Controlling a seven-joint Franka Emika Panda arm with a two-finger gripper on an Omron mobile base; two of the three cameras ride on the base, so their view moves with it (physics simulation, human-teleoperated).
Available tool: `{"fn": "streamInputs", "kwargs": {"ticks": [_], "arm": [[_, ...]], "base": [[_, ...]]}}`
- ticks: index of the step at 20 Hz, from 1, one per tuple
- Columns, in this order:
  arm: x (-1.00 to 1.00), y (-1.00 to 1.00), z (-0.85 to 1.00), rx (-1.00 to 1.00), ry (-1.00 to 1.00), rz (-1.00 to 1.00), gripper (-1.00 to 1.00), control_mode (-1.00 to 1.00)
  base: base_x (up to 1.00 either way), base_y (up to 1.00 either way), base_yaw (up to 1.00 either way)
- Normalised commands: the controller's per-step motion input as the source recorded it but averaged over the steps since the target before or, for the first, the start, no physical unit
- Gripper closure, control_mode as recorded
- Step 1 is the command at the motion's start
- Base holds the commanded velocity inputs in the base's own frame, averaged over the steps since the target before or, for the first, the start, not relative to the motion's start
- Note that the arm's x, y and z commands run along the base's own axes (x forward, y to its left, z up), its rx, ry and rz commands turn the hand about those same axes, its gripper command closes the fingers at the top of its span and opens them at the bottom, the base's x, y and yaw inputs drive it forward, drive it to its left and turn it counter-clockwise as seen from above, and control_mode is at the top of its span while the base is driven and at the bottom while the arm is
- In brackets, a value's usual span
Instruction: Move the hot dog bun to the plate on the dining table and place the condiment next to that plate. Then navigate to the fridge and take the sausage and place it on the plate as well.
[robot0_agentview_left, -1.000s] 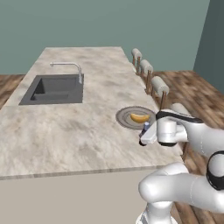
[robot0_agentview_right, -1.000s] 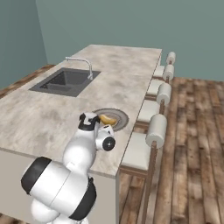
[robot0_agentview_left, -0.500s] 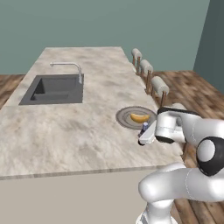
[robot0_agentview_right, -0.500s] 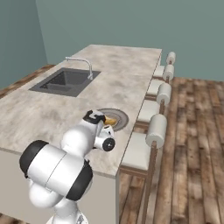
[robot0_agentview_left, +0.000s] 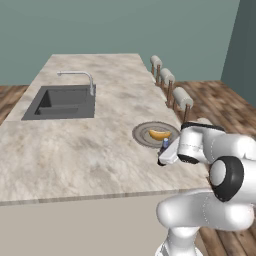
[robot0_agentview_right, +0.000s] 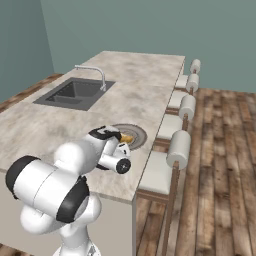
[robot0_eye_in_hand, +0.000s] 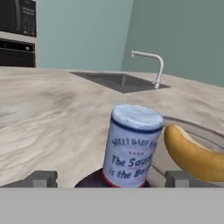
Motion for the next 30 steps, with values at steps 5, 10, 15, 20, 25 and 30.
{"fn": "streamInputs", "kwargs": {"ticks": [5,10,15,20,25,30], "arm": [[-0.05,0.0,0.73,-0.06,0.08,0.0,-1.0,-1.0],[-0.28,-0.01,1.0,-0.14,0.14,-0.03,-1.0,-1.0],[-0.3,0.0,1.0,-0.16,0.13,-0.04,-1.0,-1.0],[-0.25,0.0,1.0,-0.13,0.09,-0.04,-1.0,-1.0],[-0.37,0.03,1.0,-0.1,0.15,-0.07,-1.0,-1.0],[-0.56,-0.04,0.95,0.0,0.12,-0.18,-1.0,-1.0]], "base": [[0.0,0.0,0.0],[0.0,0.0,0.0],[0.0,0.0,0.0],[0.0,0.0,0.0],[0.0,0.0,0.0],[0.0,0.0,0.0]]}}
